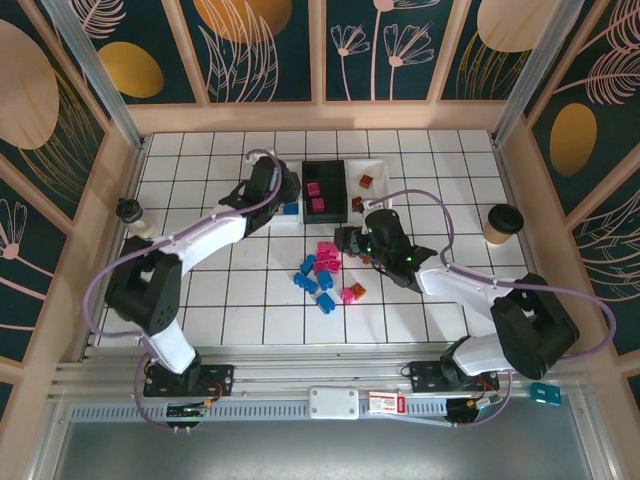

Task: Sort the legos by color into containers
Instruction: Place the lego in the container, then pick up the lego from the center of the table.

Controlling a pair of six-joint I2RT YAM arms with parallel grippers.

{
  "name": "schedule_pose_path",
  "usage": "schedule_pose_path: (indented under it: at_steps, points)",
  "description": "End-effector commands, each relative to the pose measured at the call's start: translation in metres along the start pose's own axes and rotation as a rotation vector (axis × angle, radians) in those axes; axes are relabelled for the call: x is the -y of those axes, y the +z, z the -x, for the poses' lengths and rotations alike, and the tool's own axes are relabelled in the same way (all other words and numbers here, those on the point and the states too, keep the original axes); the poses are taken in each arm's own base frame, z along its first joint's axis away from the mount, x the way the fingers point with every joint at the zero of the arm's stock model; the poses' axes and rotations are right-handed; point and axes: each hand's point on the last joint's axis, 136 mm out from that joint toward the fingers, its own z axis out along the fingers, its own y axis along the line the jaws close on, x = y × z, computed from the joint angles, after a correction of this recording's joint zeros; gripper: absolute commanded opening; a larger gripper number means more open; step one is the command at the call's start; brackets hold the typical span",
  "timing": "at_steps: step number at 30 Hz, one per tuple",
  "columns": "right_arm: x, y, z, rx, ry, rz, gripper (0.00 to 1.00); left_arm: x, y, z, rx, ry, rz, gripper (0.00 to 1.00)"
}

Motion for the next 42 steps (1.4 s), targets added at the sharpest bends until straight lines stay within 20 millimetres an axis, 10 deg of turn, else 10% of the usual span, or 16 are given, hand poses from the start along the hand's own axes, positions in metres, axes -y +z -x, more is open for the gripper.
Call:
schedule_pose_path:
  at_steps: [1,11,20,26,33,42]
  points:
    - [-0.004,-0.010,0.001,0.027,0.018,0.016,0.62,-0.018,0.029,-0.011,-0.054,0.043,0.089,0.45]
    - [-0.004,-0.018,-0.026,-0.031,-0.003,0.020,0.64,-0.011,0.052,-0.003,-0.062,0.053,0.107,0.78]
    - [0.009,-0.021,-0.050,-0.090,0.023,-0.024,0.65,0.026,-0.031,0.031,0.029,-0.040,-0.142,0.99]
    - [0.014,-0.026,-0.076,-0.152,0.019,-0.043,0.65,0.030,-0.089,-0.007,0.017,-0.057,-0.260,0.99]
    - [0.010,-0.023,-0.094,-0.217,-0.004,-0.045,0.65,-0.011,-0.121,-0.058,-0.024,-0.099,-0.263,0.99]
    - [0.016,0.002,-0.050,-0.095,0.074,-0.116,0.61,-0.042,-0.126,-0.080,-0.033,-0.093,-0.185,0.99]
